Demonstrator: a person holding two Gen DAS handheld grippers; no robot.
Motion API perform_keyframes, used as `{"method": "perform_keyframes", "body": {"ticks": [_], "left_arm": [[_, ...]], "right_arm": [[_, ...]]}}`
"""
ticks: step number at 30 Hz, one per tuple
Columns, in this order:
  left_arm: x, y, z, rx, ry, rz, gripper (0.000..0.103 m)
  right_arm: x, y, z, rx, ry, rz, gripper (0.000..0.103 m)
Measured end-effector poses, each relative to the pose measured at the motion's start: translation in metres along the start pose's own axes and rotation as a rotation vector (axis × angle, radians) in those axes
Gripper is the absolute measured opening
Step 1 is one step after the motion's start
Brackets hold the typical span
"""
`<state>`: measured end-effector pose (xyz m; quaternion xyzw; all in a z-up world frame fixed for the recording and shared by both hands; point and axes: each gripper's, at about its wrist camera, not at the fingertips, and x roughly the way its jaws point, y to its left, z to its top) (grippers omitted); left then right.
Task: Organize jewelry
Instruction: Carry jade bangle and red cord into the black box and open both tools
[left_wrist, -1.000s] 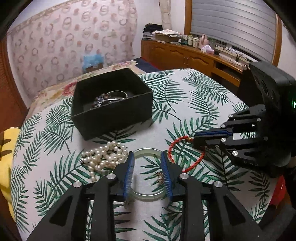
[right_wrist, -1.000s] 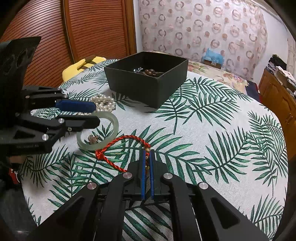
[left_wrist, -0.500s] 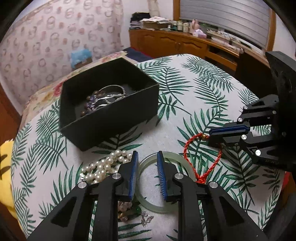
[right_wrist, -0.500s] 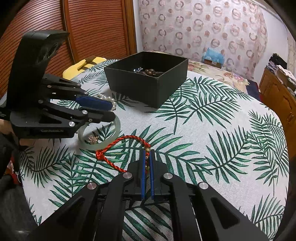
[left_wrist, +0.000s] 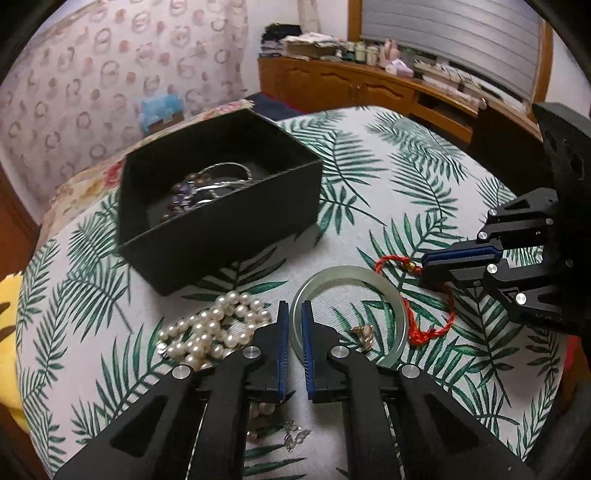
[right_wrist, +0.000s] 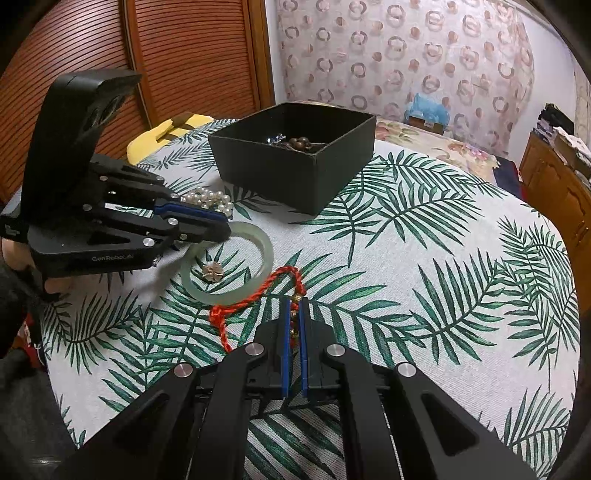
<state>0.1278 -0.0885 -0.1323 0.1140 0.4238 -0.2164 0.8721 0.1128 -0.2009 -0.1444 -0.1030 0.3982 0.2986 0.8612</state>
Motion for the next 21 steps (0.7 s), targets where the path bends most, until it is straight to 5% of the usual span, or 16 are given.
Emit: {"method": "perform_keyframes", "body": {"ticks": [18,21], "left_arm": [[-0.065,0.020,0.006,-0.123,-0.211,0.074,0.006],[-0.069,0.022,0.004,-0.131,-0.219,0.082,0.006]], "right_arm": [[-0.012,0.006,0.018,-0.032,-0.027,-0.047,0.001],[-0.007,0.005,0.014,-0.022,-0.012,-0.074,0.015]]}}
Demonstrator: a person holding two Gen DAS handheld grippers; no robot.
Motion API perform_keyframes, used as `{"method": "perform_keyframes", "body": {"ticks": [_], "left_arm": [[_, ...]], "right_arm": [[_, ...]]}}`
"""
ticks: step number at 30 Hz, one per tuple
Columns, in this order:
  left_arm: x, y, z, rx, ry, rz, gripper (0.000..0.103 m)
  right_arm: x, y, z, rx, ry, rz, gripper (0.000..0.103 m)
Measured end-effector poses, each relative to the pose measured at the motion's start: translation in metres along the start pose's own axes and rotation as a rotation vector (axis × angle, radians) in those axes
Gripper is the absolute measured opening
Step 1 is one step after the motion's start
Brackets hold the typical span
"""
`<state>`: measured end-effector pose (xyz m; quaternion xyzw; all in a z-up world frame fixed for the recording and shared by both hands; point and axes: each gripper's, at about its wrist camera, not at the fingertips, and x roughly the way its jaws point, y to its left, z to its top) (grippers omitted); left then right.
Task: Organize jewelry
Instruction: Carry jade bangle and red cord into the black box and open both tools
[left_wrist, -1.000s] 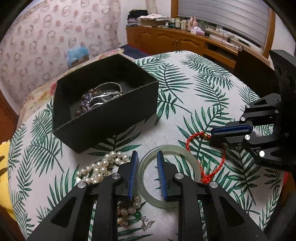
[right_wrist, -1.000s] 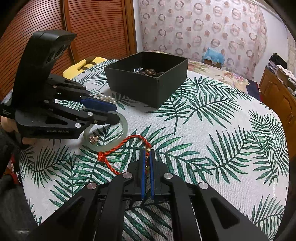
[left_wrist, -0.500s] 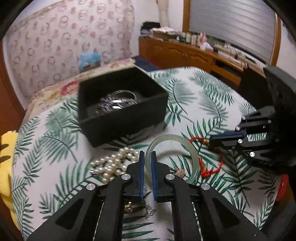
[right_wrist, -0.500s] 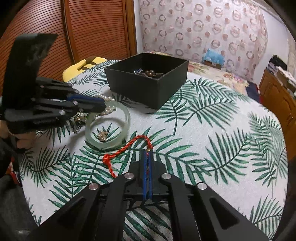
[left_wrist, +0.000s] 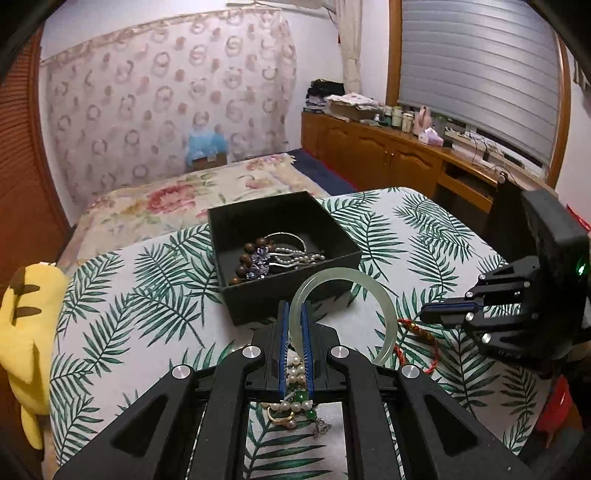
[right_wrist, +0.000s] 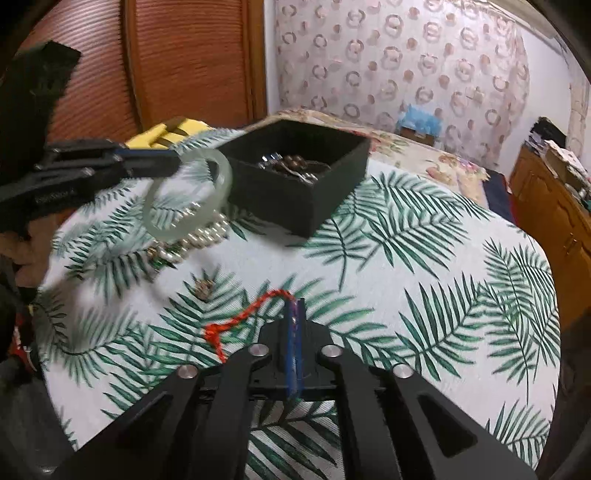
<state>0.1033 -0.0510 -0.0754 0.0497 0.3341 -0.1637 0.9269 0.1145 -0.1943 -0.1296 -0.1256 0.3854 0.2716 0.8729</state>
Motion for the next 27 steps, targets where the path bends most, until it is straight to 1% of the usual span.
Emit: {"method": "perform_keyframes", "body": {"ticks": [1,4,6,7,8,9,13,15,20,27], "left_arm": [[-0.001,0.001,0.000,-0.003,-0.003,0.004,0.006],[-0.001,0.002,-0.002,-0.009,-0.009,0.012,0.006],[-0.002,0.003,-0.001,-0.014,-0.015,0.020,0.006],[-0.002,0.004,0.000,-0.018,-0.020,0.024,0.006],[-0.002,0.005,0.002,-0.021,-0.023,0.026,0.006],[-0.002,0.006,0.003,-0.025,-0.028,0.029,0.006],[-0.002,0.011,0.010,-0.035,-0.047,0.039,0.006],[-0.001,0.014,0.014,-0.042,-0.055,0.044,0.006],[0.005,0.022,0.022,-0.055,-0.062,0.053,0.006],[0.019,0.029,0.038,-0.058,-0.061,0.064,0.006]], "right_arm": [[0.002,0.000,-0.001,0.001,0.005,-0.001,0.021],[0.008,0.000,-0.005,-0.004,0.029,0.007,0.021],[0.014,0.006,-0.006,-0.034,0.048,-0.013,0.021],[0.014,0.007,-0.006,-0.043,0.048,-0.020,0.020],[0.015,0.007,-0.005,-0.046,0.053,-0.016,0.015],[0.015,0.008,-0.005,-0.049,0.057,-0.008,0.008],[0.016,0.007,-0.003,-0.071,0.059,-0.019,0.008],[0.013,0.003,0.001,-0.066,0.047,-0.023,0.008],[-0.006,-0.007,0.020,-0.063,-0.022,-0.025,0.008],[-0.028,-0.016,0.057,-0.091,-0.109,-0.024,0.008]]}}
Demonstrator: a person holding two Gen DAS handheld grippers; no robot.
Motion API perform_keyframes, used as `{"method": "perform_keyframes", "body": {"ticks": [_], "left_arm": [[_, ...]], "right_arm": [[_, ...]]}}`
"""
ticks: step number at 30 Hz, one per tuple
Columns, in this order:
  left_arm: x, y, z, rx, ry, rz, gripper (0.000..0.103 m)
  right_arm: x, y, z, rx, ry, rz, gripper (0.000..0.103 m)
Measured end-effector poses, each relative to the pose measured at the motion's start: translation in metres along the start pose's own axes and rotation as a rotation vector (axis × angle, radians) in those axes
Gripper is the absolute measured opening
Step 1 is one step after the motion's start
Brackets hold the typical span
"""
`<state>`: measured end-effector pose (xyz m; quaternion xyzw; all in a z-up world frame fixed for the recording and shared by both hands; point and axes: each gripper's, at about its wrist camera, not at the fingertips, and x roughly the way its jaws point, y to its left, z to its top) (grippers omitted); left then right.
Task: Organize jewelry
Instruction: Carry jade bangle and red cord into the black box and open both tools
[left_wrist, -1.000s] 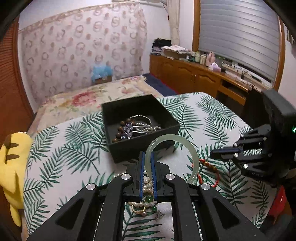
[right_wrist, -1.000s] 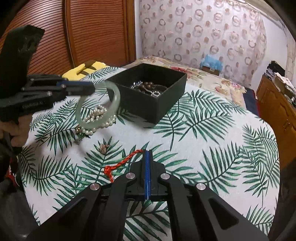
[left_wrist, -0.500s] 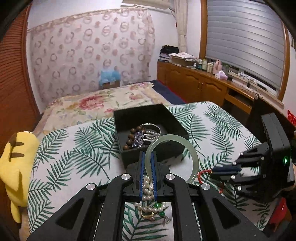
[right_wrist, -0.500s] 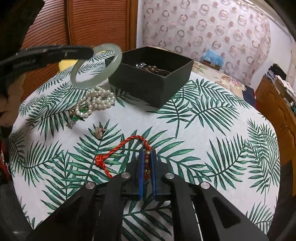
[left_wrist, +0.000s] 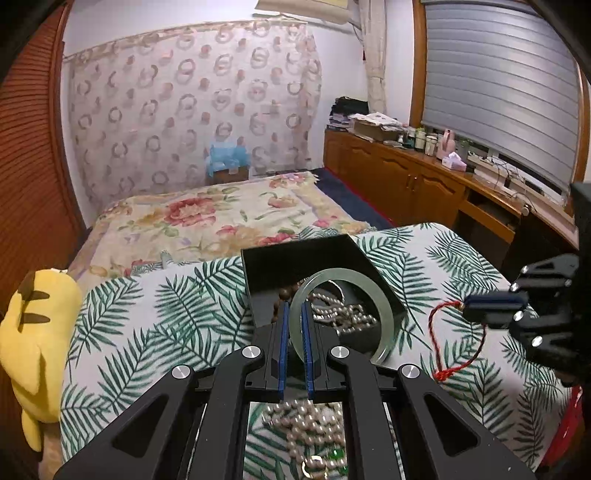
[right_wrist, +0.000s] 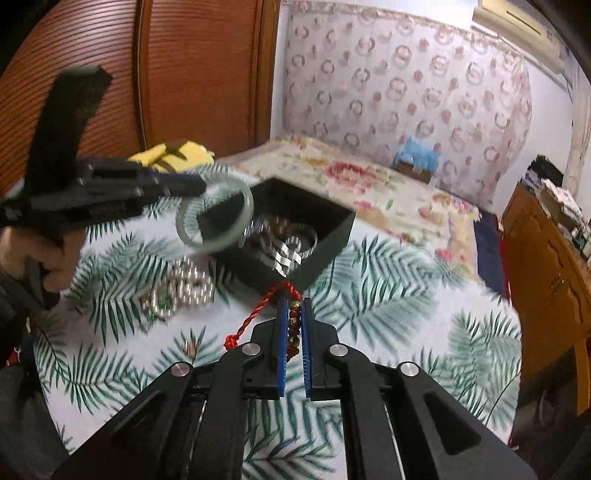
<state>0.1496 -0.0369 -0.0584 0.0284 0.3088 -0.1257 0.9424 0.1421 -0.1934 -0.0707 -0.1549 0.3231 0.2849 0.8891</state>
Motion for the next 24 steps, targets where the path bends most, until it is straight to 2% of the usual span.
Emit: {"method": "perform_keyframes", "body": {"ticks": [9,16,24], "left_arm": [[0.031,0.013,0.015,-0.007,0.024,0.023,0.006],[0.053,0.016,0.014,-0.034,0.042,0.004,0.007],[0.061,0.017,0.015,-0.047,0.057,-0.027,0.007]], "right_arm": [[0.008,-0.021,0.042,-0.009,-0.059,0.006,0.008],[0.026,-0.033,0.063,0.016,-0.087,0.034,0.008],[0.052,-0.032,0.077,0.022,-0.085,0.074,0.008]]}}
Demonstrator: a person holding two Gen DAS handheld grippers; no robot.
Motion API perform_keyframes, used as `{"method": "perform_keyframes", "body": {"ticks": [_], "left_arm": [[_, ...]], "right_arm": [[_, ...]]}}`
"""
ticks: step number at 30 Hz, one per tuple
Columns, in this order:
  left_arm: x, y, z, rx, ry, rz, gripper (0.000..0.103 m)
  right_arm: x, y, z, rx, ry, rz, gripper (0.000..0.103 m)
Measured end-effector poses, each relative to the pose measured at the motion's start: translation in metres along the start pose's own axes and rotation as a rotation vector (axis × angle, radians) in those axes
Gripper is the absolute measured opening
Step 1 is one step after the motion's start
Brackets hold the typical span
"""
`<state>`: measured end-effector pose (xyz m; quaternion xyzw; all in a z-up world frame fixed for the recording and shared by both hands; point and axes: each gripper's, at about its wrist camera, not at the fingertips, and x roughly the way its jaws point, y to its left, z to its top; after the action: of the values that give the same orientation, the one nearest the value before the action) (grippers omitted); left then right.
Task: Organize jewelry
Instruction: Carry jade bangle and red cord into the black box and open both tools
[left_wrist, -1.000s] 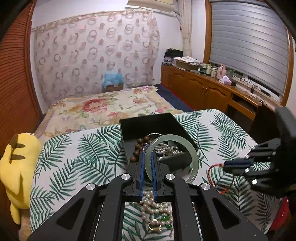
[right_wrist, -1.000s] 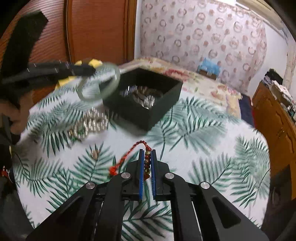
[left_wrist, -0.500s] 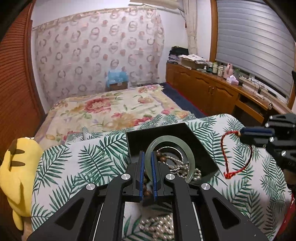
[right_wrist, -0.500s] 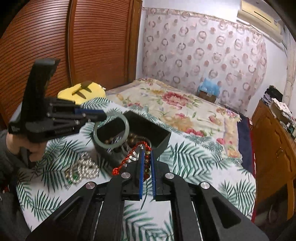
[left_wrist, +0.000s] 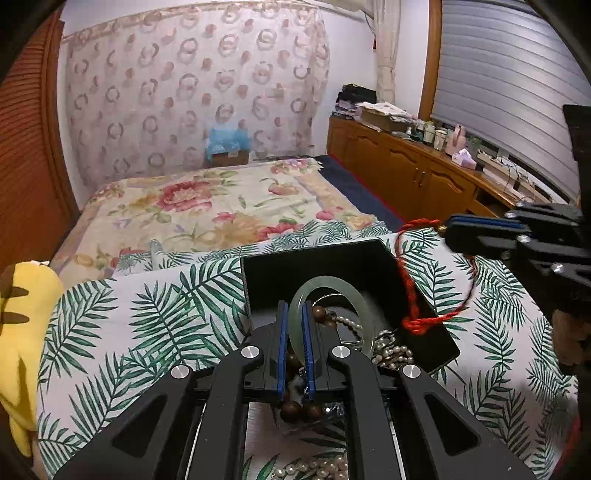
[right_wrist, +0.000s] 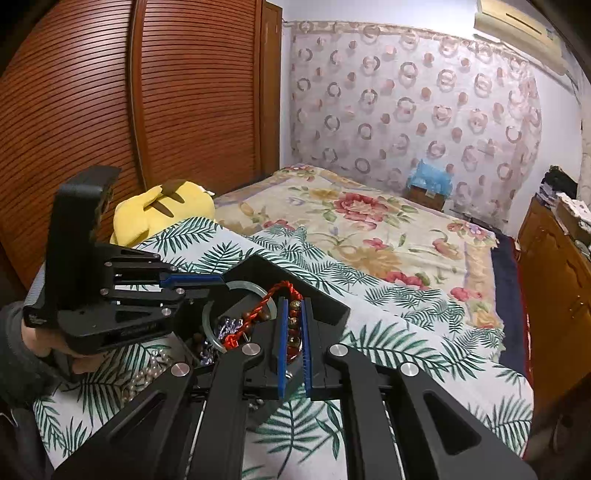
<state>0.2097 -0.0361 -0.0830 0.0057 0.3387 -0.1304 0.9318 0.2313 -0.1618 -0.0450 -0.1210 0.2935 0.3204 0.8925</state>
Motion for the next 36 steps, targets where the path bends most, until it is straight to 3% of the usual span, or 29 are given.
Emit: {"method": "perform_keyframes", "body": {"ticks": [11,14,24,30,33,36], "left_arm": [[-0.015,0.011,0.000,-0.015,-0.051,-0.007,0.008],[-0.018,0.012,-0.002,-0.009,-0.057,0.008,0.017],[-0.021,0.020,-0.002,-0.032,-0.063,0.020,0.020],[-0.025,0.022,-0.001,-0.038,-0.077,0.026,0.031],[-0.028,0.023,0.001,-0.043,-0.086,0.030,0.040],[-0.036,0.023,0.003,-0.051,-0.098,0.029,0.046]], "right_arm": [[0.039,0.005,-0.006,0.007,0.063,0.016,0.008],[0.046,0.006,-0.007,0.008,0.076,0.014,0.008],[0.056,0.005,-0.009,0.028,0.088,-0.016,0.008],[0.052,0.002,-0.007,0.040,0.076,-0.024,0.010],[0.046,0.002,-0.006,0.045,0.067,-0.030,0.024],[0.036,0.003,-0.007,0.045,0.053,-0.031,0.024]]}}
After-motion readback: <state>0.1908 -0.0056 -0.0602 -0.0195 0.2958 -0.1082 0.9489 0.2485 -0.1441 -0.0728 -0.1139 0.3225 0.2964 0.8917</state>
